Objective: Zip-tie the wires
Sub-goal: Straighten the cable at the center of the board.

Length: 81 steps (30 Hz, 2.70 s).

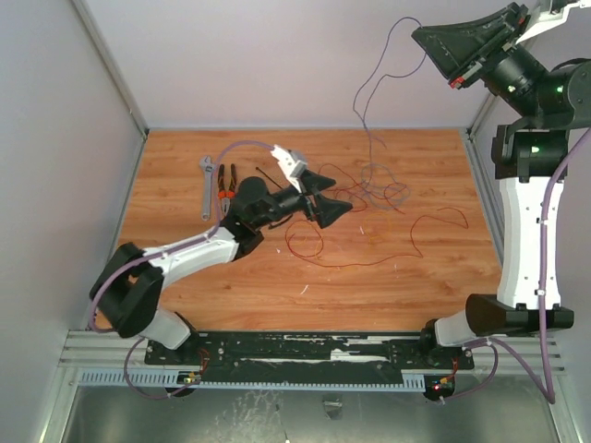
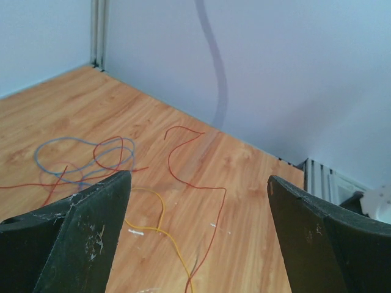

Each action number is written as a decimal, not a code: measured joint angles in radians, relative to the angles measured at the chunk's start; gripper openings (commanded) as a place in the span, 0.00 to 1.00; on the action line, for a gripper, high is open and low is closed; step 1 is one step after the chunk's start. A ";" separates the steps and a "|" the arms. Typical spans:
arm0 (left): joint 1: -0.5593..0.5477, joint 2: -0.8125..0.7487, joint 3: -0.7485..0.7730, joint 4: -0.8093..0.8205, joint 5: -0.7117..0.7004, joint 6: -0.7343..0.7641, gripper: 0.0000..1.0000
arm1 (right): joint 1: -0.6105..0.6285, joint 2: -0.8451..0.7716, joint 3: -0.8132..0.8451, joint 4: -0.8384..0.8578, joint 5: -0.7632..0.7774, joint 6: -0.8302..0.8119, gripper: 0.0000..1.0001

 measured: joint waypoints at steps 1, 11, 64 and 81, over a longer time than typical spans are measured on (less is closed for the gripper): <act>-0.016 0.033 0.016 0.005 -0.015 0.009 0.98 | 0.000 -0.003 -0.001 0.006 0.000 0.004 0.00; -0.099 0.214 0.134 -0.034 -0.087 0.103 0.00 | 0.000 -0.038 -0.045 0.023 0.000 0.011 0.00; -0.212 0.344 0.166 0.149 0.126 0.047 0.72 | 0.000 -0.098 -0.106 0.028 0.011 -0.001 0.02; -0.211 0.284 0.115 0.064 -0.199 0.146 0.81 | 0.000 -0.106 -0.106 0.032 0.008 0.003 0.02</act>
